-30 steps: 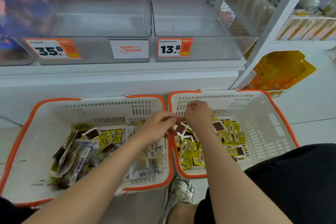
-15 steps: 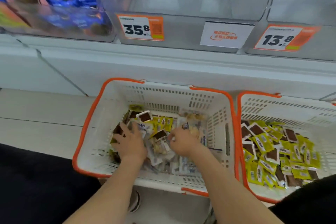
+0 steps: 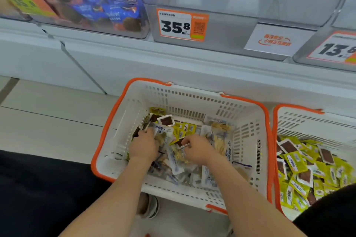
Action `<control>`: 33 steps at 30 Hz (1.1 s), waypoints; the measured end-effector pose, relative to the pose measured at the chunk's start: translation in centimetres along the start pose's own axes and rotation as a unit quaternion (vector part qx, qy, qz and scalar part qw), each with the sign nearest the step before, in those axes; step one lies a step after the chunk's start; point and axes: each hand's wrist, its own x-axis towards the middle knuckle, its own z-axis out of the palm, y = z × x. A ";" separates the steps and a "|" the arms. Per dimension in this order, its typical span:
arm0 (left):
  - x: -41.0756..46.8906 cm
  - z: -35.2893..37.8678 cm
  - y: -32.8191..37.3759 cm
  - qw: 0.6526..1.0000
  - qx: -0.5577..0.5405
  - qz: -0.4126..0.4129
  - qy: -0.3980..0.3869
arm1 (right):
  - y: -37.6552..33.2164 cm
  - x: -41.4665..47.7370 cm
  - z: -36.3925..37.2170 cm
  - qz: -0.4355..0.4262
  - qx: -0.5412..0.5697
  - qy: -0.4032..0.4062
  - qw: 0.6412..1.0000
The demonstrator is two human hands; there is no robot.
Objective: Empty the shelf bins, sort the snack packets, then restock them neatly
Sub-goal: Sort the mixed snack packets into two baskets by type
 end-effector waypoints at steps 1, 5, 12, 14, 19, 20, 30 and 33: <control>0.0 -0.5 -0.2 1.000 -0.028 -0.005 0.011 | 0.1 -0.1 -0.1 0.005 0.011 0.006 1.000; -0.5 -5.1 0.5 0.997 -0.072 0.007 0.035 | 0.0 -0.5 -1.0 0.017 0.065 0.028 0.997; -0.7 -14.3 2.2 0.954 -0.290 0.056 -0.052 | -1.4 -1.0 -4.4 0.007 0.277 0.127 0.952; -1.6 -14.6 3.1 0.919 -0.381 0.053 -0.090 | -1.5 -1.7 -5.1 0.005 0.367 0.081 0.927; -3.0 -11.8 5.1 0.844 -0.503 0.072 -0.171 | -0.2 -2.6 -4.4 0.014 0.401 0.121 0.908; -3.2 -11.3 5.3 0.829 -0.524 0.074 -0.179 | 0.2 -2.8 -4.5 0.016 0.391 0.141 0.909; -2.8 -9.6 8.6 0.876 -0.477 0.073 -0.004 | 5.1 -4.1 -6.2 0.073 0.369 0.150 0.914; -3.0 -10.3 9.3 0.895 -0.422 0.115 0.083 | 4.7 -5.2 -6.6 0.099 0.278 0.233 0.927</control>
